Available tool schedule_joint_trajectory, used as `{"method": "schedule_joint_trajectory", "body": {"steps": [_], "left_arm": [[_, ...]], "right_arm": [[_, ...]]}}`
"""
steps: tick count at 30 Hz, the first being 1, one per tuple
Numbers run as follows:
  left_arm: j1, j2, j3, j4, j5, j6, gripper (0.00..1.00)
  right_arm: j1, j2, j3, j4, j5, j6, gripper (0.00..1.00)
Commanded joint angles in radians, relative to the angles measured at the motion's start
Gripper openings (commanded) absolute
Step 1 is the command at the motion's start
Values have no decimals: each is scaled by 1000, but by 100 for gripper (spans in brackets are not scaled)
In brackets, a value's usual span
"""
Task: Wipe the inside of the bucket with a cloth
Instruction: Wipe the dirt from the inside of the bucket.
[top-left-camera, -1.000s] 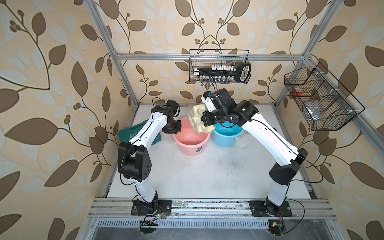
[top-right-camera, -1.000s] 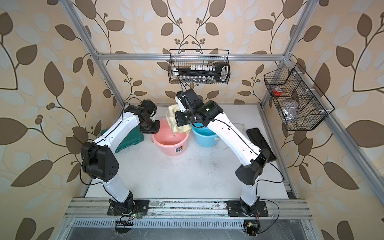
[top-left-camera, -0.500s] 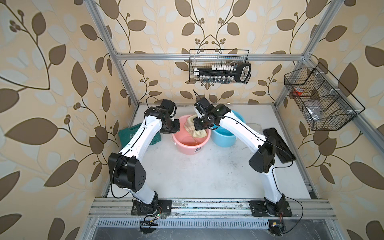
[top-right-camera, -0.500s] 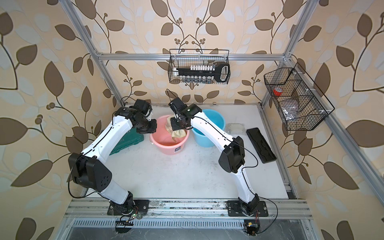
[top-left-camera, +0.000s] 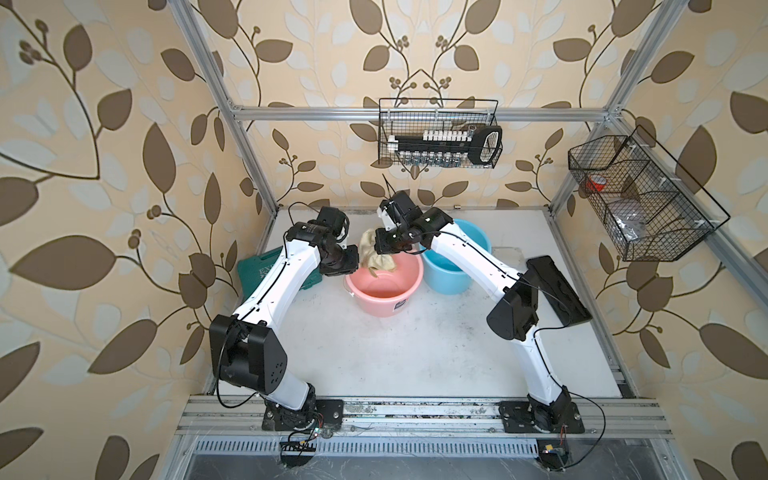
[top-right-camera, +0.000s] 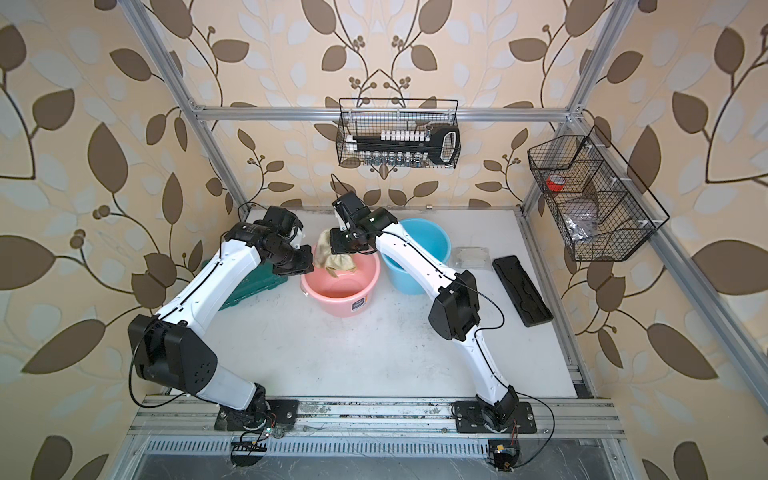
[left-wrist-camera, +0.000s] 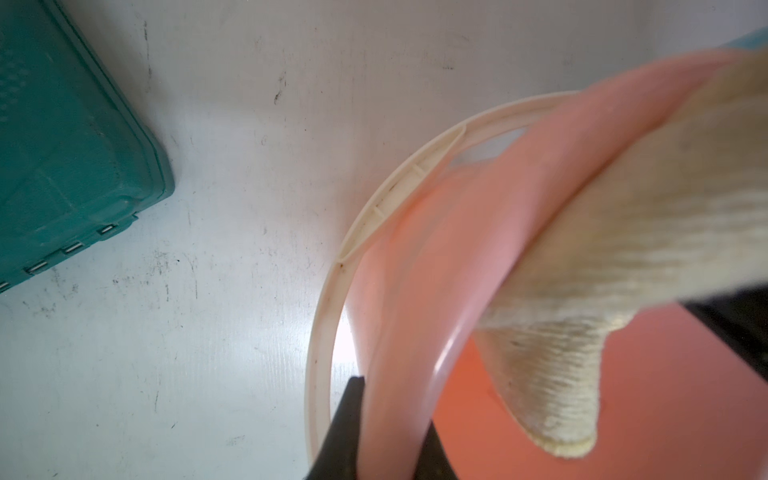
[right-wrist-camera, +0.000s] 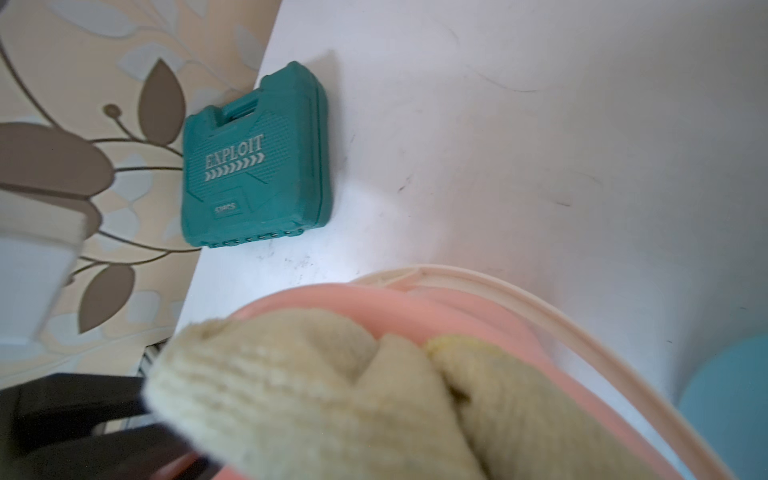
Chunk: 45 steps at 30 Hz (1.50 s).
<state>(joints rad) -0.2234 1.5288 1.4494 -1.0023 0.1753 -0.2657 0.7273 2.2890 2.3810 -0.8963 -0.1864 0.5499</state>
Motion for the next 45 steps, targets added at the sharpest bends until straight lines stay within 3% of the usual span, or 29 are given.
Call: {"method": "schedule_joint_trajectory", "body": {"steps": [1,5,8,10,15,20,26,33,35,40,45], "left_arm": [[-30,-41,6,-11,61,3,0],[-61,-38,0,-6,28,-9,0],[-65,-42,1,-2,13,-14,0],[-66,-45,6,-8,-23,-12,0],[-66,-70,6,-1,-117,-15,0],[-65,-79,18,-2,-221,-21,0],[-65,-79,19,-9,-208,-18,0],[-65,-129,-23,5,-158,-15,0],[-65,-128,-26,9,-145,-14,0],[-65,-101,-5,12,-144,-11,0],[-65,-35,37,14,-138,-14,0]], "right_arm": [[9,22,31,94,-125,35,0],[-4,8,17,78,-74,34,0],[-17,-10,5,-5,50,17,0],[-39,-52,-54,-25,143,12,0],[-85,-196,-273,37,245,28,0],[-89,-284,-362,-19,345,22,0],[-89,-353,-431,55,356,30,0],[-57,-105,-46,-82,265,28,0],[-38,-65,-4,-87,244,33,0],[24,-67,-45,-25,212,28,0],[71,-144,-183,75,154,3,0]]}}
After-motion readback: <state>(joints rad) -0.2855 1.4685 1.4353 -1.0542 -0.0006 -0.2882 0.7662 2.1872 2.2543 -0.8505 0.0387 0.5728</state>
